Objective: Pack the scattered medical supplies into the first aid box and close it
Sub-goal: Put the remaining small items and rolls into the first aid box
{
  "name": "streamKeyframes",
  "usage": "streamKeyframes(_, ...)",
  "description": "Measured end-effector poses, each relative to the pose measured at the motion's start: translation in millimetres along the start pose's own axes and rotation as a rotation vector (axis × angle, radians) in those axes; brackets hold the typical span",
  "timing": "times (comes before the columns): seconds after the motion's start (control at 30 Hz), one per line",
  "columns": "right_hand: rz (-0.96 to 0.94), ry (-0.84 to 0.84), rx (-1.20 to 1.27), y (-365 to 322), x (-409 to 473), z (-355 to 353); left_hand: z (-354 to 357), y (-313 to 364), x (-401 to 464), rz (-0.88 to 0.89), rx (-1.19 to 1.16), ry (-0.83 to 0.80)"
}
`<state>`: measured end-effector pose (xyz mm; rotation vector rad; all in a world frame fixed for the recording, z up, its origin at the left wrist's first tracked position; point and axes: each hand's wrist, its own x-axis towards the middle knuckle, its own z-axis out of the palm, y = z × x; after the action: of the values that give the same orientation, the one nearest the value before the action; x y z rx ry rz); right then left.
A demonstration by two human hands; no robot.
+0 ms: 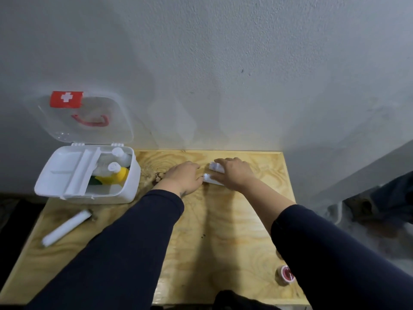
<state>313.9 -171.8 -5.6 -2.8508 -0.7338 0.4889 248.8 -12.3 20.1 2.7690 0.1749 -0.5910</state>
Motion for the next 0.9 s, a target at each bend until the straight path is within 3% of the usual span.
streamKeyframes(0.3,-0.021,0.078,-0.068,-20.6,-18.5,21.8,15.7,-11.7,-18.6,-0.021,-0.003,-0.024)
streamKeyframes(0.47,0.087,0.15,0.175,-34.8,-23.1,8.5,0.6,-18.1,-31.1,0.005,-0.057,0.018)
streamKeyframes(0.67,0.065,0.286,0.531,-94.7,-19.2,-46.2,-49.7,-51.0,-60.6,0.048,-0.104,0.258)
streamKeyframes(0.8,0.023,0.355,0.628,-152.8,-13.8,-71.7,-75.0,-89.6,-84.6,0.069,-0.087,0.446)
streamKeyframes(0.9,-0.023,0.385,0.713,-203.0,-10.2,-79.2,-83.4,-128.6,-104.4,0.033,-0.078,0.496)
